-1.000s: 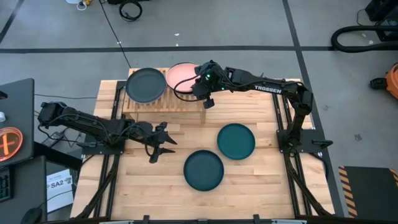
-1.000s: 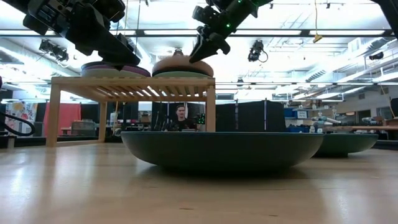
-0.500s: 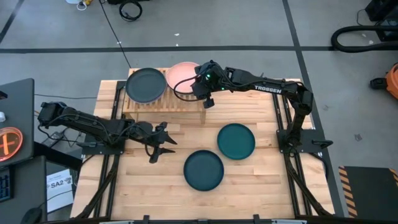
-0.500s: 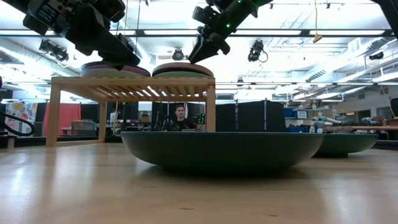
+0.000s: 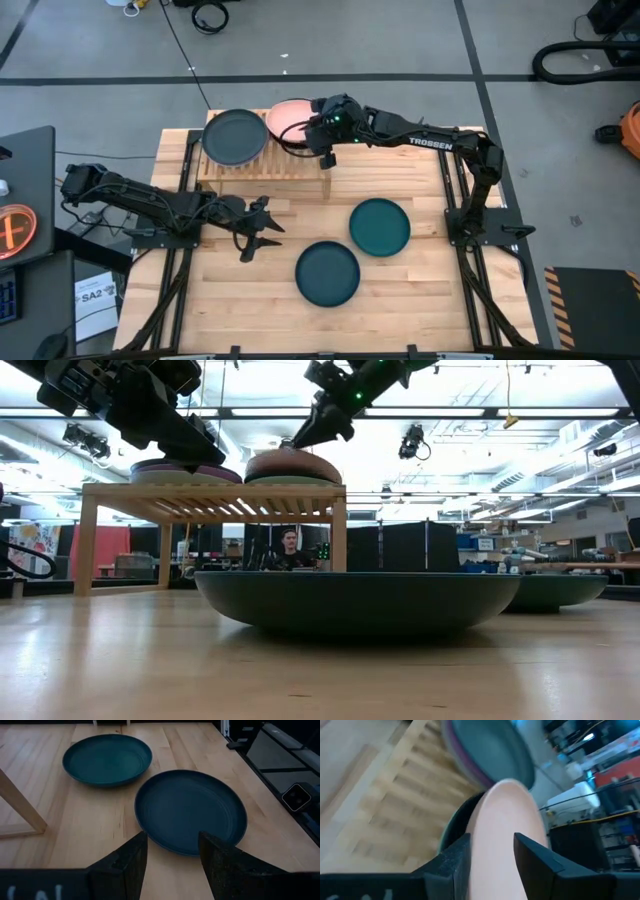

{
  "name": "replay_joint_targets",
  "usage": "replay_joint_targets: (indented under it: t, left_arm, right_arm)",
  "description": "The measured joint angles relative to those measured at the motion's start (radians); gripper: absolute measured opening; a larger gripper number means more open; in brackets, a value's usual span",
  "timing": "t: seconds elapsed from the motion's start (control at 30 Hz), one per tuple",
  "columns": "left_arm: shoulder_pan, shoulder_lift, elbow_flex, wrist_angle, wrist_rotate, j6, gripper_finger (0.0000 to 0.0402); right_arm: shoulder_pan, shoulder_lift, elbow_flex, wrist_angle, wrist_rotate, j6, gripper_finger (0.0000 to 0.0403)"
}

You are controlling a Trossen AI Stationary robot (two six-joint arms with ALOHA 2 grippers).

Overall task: Place and stack plates onto a shelf
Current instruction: Stack the light pink plate on the top of the other black plate on the shelf, then stack the dark green plate on the top of the black plate on the shelf

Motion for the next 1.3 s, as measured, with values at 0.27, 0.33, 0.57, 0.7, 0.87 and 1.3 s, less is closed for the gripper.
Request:
replay_joint_targets:
  t: [0.27, 0.33, 0.57, 0.7, 0.87, 1.3]
  left_arm:
    - [0.0, 0.0, 0.0, 0.0, 0.0, 0.0, 0.0183]
    - [0.0, 0.0, 0.0, 0.0, 0.0, 0.0, 0.0183]
    - [0.0, 0.0, 0.0, 0.0, 0.0, 0.0, 0.0183]
    - [0.0, 0.0, 0.0, 0.0, 0.0, 0.0, 0.0183]
    - [0.0, 0.0, 0.001, 0.0, 0.0, -0.001, 0.0183]
    - [0.0, 0.0, 0.001, 0.0, 0.0, -0.001, 0.0183]
  right_arm:
    - [0.0, 0.0, 0.0, 0.041, -0.002, 0.119, 0.0154]
    - [0.0, 0.0, 0.0, 0.041, -0.002, 0.13, 0.0156]
    - [0.025, -0.009, 0.0, 0.04, 0.086, 0.164, 0.0158]
    - [0.058, -0.028, 0.0, 0.032, 0.197, 0.164, 0.0158]
    - [0.106, -0.067, 0.0, -0.045, 0.222, 0.164, 0.0158]
    - [0.241, -0.262, 0.0, -0.367, 0.222, 0.353, 0.0158]
